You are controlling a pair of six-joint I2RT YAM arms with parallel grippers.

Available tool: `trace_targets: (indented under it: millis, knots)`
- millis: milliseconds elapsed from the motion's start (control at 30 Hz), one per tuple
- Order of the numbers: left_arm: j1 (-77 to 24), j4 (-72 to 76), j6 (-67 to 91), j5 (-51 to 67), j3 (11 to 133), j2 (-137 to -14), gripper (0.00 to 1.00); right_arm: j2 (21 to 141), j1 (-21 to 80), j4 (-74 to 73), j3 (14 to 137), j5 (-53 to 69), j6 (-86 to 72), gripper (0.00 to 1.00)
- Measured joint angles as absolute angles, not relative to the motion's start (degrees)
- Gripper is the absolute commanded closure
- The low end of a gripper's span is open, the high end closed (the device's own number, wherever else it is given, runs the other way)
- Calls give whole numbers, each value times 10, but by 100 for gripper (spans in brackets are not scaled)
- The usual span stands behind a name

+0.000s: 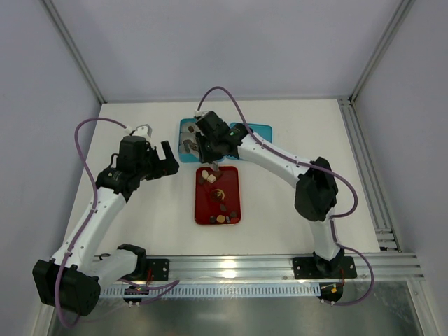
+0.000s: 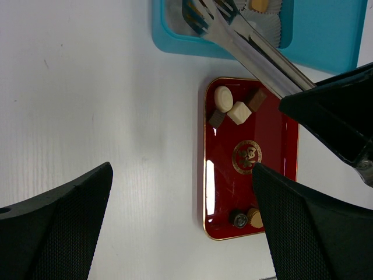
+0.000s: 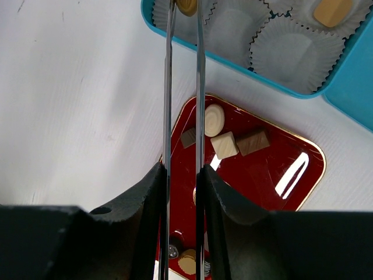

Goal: Pack the chocolate

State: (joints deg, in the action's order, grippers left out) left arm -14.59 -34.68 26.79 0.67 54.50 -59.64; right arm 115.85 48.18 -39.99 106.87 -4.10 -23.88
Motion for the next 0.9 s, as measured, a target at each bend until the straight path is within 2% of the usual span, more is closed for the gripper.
trace_targets:
  millis: [900]
  knots:
    - [-146, -347, 268, 7, 545, -596, 0, 1183, 481, -402, 1085, -42, -239, 65]
